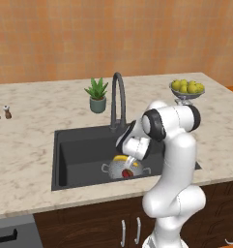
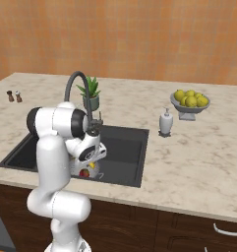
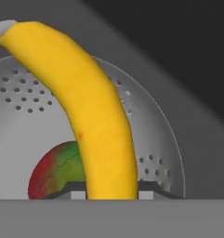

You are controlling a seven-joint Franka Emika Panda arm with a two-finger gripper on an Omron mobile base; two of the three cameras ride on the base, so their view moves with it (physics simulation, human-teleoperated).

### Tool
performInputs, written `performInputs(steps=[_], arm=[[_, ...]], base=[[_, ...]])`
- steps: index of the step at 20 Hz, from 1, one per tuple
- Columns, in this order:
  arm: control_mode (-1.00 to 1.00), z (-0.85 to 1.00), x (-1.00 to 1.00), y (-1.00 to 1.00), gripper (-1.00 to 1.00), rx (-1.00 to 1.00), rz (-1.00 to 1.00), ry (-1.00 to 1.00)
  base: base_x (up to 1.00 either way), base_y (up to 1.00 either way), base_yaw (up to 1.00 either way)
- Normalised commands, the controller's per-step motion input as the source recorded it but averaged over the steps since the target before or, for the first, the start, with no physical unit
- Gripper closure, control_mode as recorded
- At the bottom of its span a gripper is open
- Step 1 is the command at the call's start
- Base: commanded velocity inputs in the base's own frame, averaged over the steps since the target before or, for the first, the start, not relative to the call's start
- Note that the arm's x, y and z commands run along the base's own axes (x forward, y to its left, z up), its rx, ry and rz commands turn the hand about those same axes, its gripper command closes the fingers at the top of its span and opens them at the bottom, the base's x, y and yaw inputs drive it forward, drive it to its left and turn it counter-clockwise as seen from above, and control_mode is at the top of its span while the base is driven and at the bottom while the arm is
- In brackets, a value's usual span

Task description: Put the colander in the sink, put the banana, mango in the colander, and turn on the sink faucet and pour water over the colander.

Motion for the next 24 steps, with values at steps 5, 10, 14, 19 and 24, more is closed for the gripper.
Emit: performInputs(steps=[5,10,14,19,24], arm=[[-1.0,0.11,-0.02,0.0,-1.0,0.0,0.0,-0.01],[-1.0,0.75,-0.36,-0.02,-1.0,0.0,0.0,-0.2],[-1.0,1.0,-0.6,-0.53,-1.0,0.05,0.07,-0.34],[-1.0,0.97,-0.06,-0.95,-1.0,0.26,0.2,-0.13],[-1.0,0.55,0.0,-0.56,-1.0,0.23,0.18,0.0]], base=[[0.0,0.0,0.0],[0.0,0.0,0.0],[0.0,0.0,0.0],[0.0,0.0,0.0],[0.0,0.0,0.0]])
